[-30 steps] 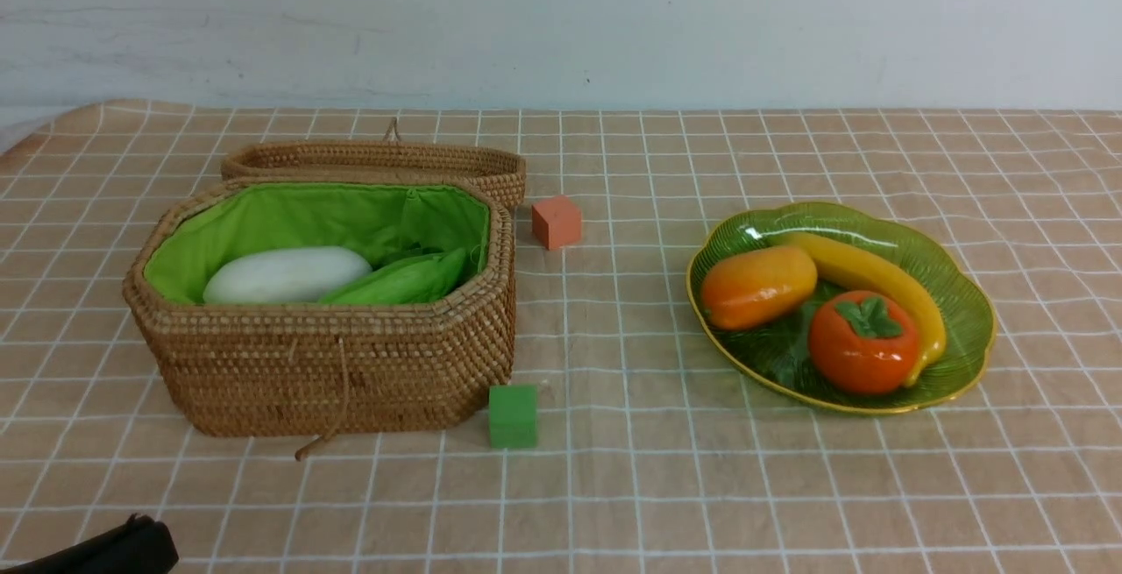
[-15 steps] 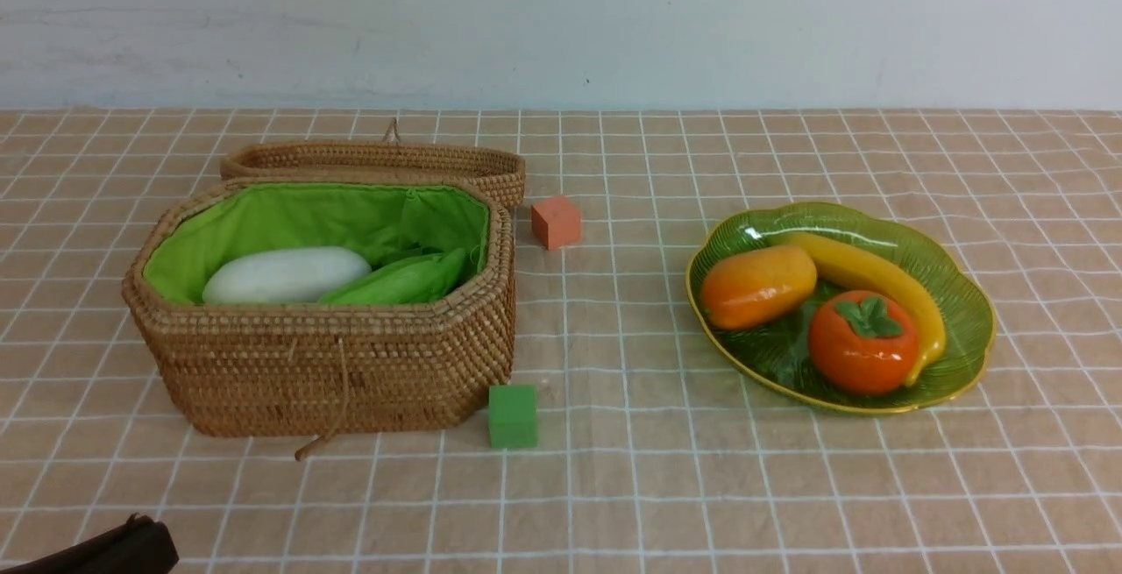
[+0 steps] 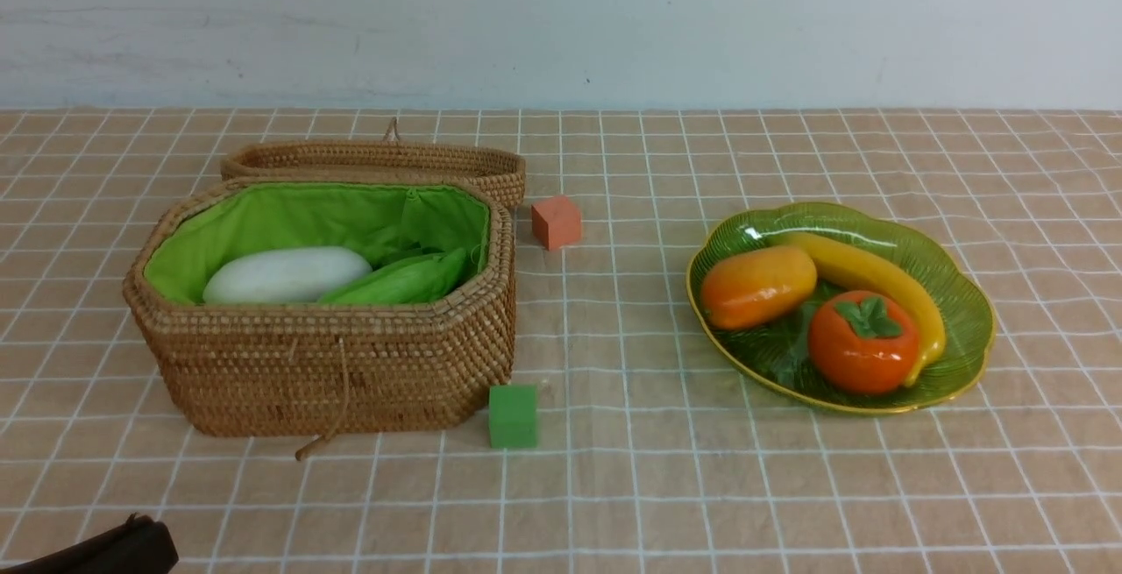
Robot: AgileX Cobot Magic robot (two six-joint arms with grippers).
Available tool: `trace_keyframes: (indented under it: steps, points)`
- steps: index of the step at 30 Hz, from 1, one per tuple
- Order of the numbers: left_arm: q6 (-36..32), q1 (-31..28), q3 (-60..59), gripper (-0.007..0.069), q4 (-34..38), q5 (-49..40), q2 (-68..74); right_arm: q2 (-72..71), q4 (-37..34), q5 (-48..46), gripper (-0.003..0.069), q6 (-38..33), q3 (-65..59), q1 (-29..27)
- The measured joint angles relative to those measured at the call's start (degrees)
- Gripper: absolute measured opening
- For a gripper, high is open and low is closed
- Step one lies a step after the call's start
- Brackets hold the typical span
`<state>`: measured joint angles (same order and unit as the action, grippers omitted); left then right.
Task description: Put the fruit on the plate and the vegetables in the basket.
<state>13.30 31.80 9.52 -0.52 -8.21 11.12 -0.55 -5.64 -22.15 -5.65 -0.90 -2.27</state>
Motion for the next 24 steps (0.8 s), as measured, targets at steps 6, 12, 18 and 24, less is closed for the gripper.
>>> trace_keyframes:
  steps: [6, 12, 18, 24]
  points:
    - [0.00, 0.00, -0.04, 0.0005, 0.00, 0.03, 0.00, 0.00, 0.05, 0.00, 0.0017, 0.00, 0.00, 0.00]
    - [-0.51, -6.33, -0.74, 0.0002, 1.19, 0.98, -1.58, 0.00, 0.05, 0.00, 0.0024, 0.00, 0.00, 0.00]
    - [-0.24, -23.26, -8.87, -0.0013, 2.38, 1.03, -10.36, 0.00, 0.05, 0.00, 0.0032, 0.00, 0.00, 0.00]
    - [-0.01, -26.86, -11.36, -0.0013, 2.31, -13.33, -11.60, -0.08, 0.05, 0.05, 0.0043, -0.01, 0.00, 0.00]
